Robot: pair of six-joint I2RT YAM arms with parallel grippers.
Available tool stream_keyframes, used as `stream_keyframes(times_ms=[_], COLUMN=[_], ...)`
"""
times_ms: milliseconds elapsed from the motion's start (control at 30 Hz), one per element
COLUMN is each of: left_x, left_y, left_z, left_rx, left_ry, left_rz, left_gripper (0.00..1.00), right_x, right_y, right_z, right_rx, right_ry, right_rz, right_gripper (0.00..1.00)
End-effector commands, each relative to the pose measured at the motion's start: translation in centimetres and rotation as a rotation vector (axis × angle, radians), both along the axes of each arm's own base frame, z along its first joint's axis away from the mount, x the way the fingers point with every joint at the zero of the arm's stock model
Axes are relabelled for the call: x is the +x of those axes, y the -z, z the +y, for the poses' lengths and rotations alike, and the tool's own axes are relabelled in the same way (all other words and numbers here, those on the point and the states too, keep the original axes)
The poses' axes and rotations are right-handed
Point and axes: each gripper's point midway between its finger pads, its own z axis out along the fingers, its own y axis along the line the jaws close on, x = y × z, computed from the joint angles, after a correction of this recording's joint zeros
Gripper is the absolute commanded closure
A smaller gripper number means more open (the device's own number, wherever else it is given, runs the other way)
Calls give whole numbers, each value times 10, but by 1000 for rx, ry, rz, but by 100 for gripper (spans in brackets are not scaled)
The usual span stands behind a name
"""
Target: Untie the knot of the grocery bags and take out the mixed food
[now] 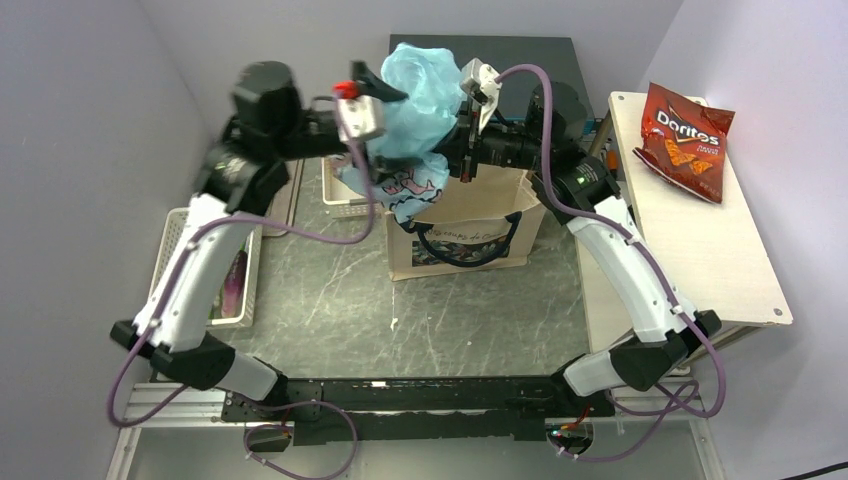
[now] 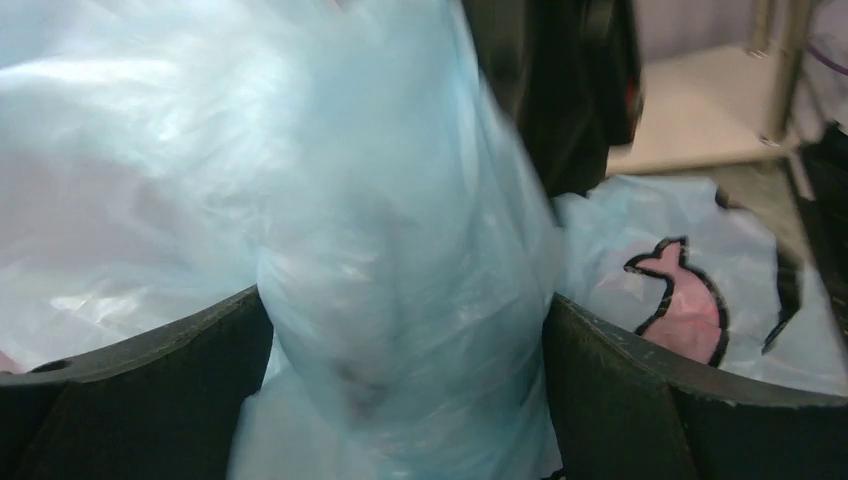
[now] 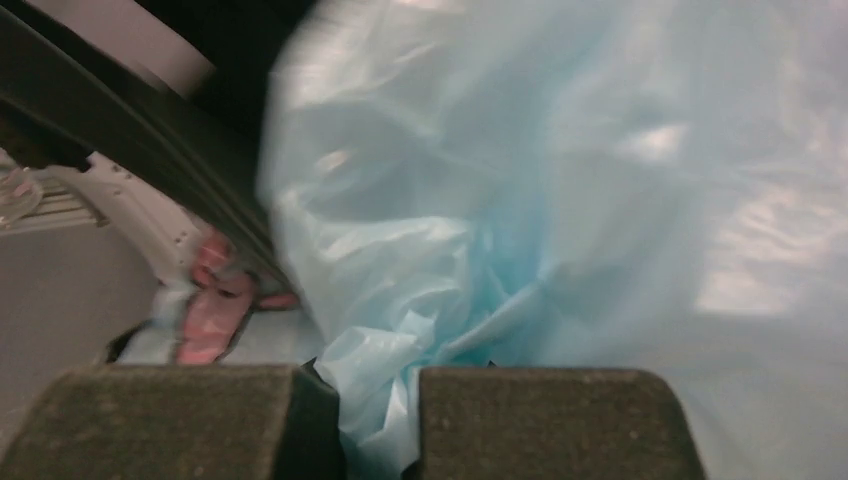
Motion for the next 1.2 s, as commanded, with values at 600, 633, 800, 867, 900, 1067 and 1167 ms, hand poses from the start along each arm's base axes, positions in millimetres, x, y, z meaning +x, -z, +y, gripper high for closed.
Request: stream_keyframes(times_ms=[600, 633, 800, 867, 900, 1067, 1167], left_x=[57, 57, 23, 26, 30, 43, 47], left_y=[20, 17, 22, 43, 54, 116, 166], left_z=[-4, -8, -52, -69, -75, -99, -107], left_rx=[-196, -196, -154, -123, -114, 14, 116], left_ry=[-71, -44, 199, 240, 242, 214, 211], left_rz=[283, 281, 332, 396, 418, 338, 389], left_gripper=[100, 100, 100, 100, 100, 100, 100], right_x=[12, 18, 70, 87, 93, 100, 100], right_y=[-69, -61, 10, 42, 56, 126, 161], right_z=[-94, -102, -150, -166, -173, -195, -203], right_rx=[42, 24, -166, -269, -316, -484, -570], right_ry=[348, 396, 692, 784, 819, 891, 892], right_rz=[-187, -164, -65, -26, -13, 90, 173], right_gripper=[7, 6, 9, 14, 18, 28, 34])
